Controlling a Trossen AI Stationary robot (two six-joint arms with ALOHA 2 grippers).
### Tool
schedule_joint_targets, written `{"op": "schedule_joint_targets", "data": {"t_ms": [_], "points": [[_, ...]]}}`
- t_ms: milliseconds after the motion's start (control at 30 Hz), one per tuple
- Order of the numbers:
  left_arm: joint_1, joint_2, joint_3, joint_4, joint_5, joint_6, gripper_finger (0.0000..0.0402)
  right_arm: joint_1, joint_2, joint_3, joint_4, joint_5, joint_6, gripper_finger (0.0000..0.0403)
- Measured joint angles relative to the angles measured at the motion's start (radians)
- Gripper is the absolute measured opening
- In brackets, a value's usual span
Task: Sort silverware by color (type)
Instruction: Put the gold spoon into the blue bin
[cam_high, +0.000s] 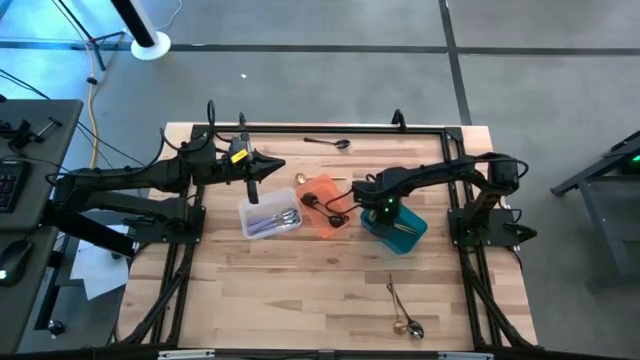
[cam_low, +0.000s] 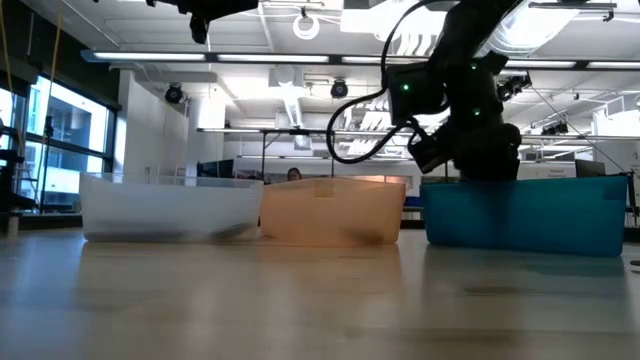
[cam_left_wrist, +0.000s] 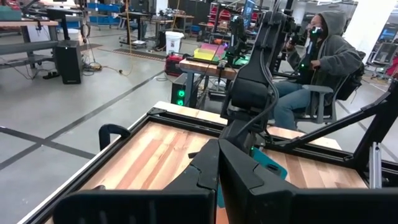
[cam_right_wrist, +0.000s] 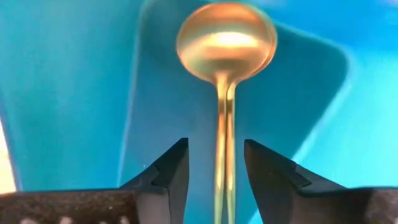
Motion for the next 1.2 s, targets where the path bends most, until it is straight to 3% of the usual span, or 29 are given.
{"op": "schedule_joint_targets", "data": {"t_ms": [367, 700, 967, 1200], "points": [[0.0, 0.0, 0.0, 0.0, 0.0, 0.0, 0.0, 0.0, -0.05, 0.001, -0.075, 0.007, -0.029, 0.014], [0.0, 0.0, 0.0, 0.0, -0.013, 0.0, 0.0, 0.001, -0.366, 0.001, -0.071, 0.013, -0.007, 0.014], [0.0, 0.0, 0.0, 0.001, -0.024, 0.0, 0.0, 0.001, -0.641, 0.002, 0.169, 0.109, 0.004, 0.014], [0.0, 0.0, 0.0, 0.002, -0.024, -0.002, 0.0, 0.001, -0.704, 0.002, 0.51, 0.15, -0.066, 0.014]]}}
